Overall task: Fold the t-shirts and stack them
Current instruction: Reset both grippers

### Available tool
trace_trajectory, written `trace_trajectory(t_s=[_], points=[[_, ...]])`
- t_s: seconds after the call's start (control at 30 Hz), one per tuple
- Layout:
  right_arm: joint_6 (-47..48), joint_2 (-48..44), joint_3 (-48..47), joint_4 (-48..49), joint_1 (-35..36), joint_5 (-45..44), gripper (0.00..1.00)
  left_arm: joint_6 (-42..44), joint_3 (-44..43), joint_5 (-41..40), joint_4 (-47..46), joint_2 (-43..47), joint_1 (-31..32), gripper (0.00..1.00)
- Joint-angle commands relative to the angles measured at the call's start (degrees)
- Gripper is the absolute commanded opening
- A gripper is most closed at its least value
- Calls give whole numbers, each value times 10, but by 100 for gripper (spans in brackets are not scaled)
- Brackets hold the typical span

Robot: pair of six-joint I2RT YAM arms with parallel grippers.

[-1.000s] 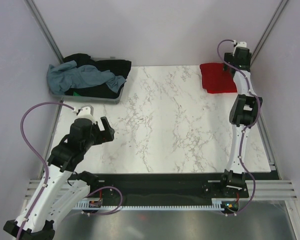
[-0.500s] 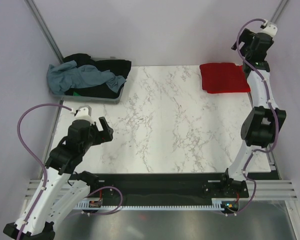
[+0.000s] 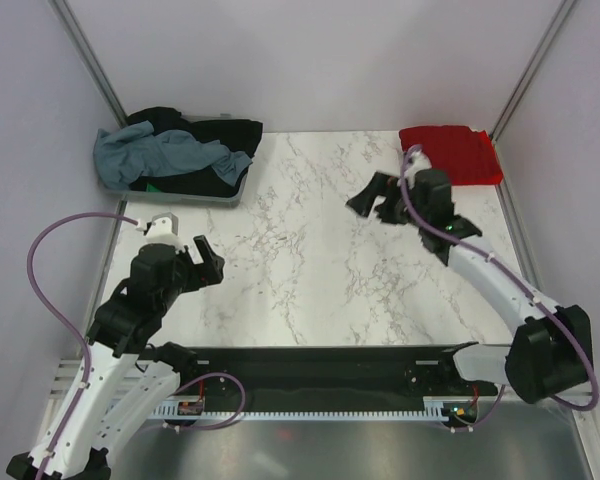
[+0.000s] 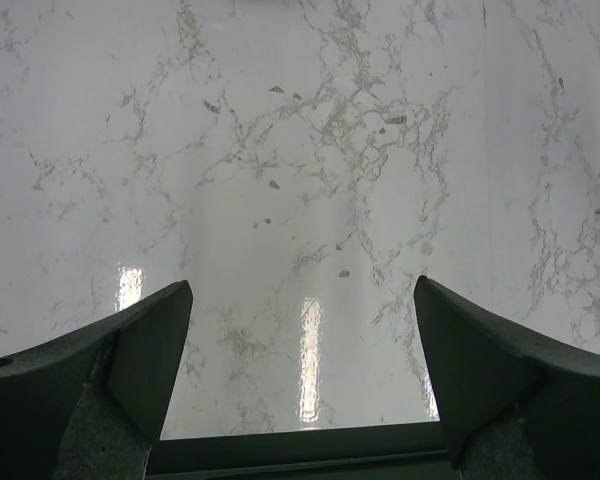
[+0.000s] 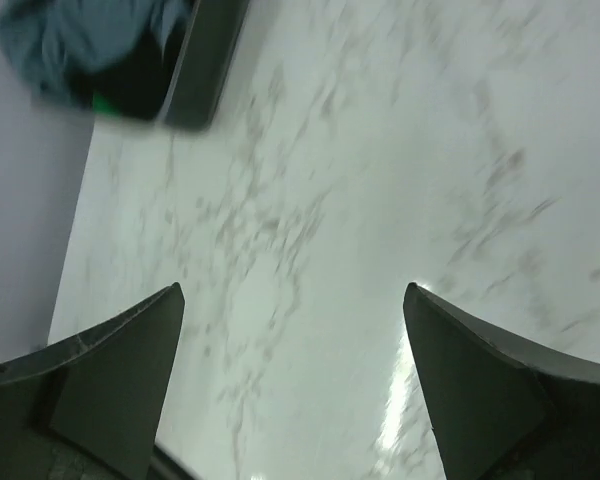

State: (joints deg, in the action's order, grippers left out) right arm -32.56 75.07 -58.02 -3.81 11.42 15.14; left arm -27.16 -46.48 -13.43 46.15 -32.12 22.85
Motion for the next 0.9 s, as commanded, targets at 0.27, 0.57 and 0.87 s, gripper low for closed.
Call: trace_trajectory(t_s=[0.27,0.57,0.87], points=[[-135,-229,262,-35,311,-181,98,-10,7,-31,-18,9,-3,100],[-157,-235,318,-41,317,-215,98,-12,5,-41,-14,0,-4,100],[-139,-199,344,2,318,-205,98,-16,4,-52,-10,-14,-4,100]])
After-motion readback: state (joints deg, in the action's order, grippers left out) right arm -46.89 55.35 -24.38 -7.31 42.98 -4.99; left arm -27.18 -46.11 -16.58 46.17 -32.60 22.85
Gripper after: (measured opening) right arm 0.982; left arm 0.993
